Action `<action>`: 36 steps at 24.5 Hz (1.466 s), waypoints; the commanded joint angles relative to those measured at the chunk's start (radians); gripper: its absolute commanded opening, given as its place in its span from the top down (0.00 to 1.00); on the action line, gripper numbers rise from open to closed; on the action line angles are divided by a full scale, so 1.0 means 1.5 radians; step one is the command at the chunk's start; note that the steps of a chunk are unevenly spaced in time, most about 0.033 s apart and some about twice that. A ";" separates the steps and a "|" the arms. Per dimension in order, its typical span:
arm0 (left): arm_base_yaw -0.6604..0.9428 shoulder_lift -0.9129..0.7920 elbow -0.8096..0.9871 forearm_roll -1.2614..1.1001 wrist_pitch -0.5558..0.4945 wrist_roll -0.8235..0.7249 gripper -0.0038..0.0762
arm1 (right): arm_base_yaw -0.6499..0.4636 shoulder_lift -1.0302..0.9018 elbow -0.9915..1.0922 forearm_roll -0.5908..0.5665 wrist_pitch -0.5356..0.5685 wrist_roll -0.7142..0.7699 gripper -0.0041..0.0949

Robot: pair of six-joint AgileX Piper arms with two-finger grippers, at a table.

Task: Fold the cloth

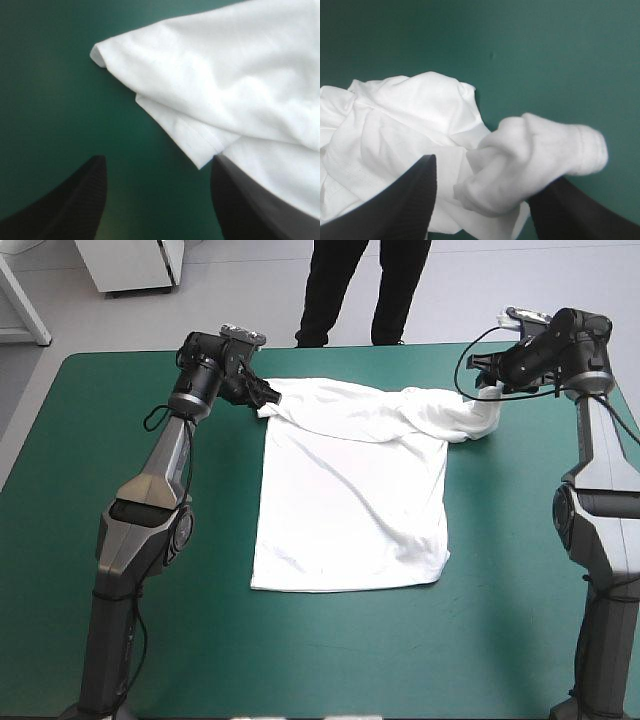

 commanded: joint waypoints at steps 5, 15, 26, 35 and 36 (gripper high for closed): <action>-0.002 -0.095 -0.097 -0.008 0.030 0.004 0.38 | -0.003 -0.109 -0.018 -0.034 0.001 -0.009 0.44; -0.004 -0.281 0.072 -0.055 0.033 0.002 0.45 | -0.003 -0.255 0.182 -0.026 0.002 -0.011 0.48; -0.136 -0.577 0.661 -0.040 0.030 -0.008 0.46 | -0.003 -0.440 0.354 -0.028 0.000 -0.001 0.48; -0.217 -0.584 0.836 -0.064 -0.011 -0.041 0.46 | -0.003 -0.461 0.362 -0.028 0.000 0.001 0.48; -0.226 -0.584 0.849 -0.063 -0.018 -0.048 0.46 | -0.003 -0.461 0.362 -0.028 0.000 0.001 0.48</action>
